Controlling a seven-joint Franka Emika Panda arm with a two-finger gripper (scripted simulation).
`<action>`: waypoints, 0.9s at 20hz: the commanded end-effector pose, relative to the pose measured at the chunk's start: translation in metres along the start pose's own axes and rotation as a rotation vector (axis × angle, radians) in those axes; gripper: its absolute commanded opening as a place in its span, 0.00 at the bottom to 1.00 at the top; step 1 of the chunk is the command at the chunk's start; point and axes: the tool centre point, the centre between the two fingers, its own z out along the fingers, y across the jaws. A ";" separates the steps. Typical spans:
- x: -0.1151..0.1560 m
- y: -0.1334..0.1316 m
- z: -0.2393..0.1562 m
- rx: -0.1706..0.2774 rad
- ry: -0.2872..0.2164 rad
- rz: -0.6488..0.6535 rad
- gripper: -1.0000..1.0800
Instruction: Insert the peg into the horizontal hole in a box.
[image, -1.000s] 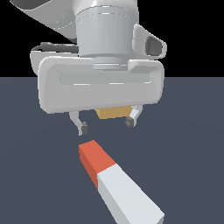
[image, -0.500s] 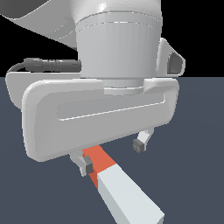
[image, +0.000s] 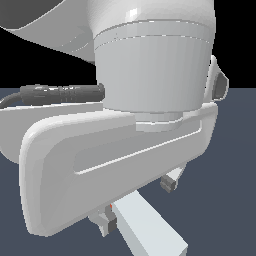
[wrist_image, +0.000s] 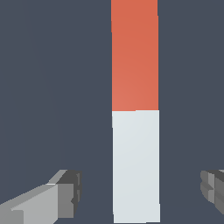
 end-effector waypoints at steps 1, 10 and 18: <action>-0.002 0.001 0.001 0.000 0.000 -0.009 0.96; -0.001 0.000 0.018 0.000 0.000 -0.007 0.96; -0.002 0.000 0.050 0.000 0.000 -0.009 0.96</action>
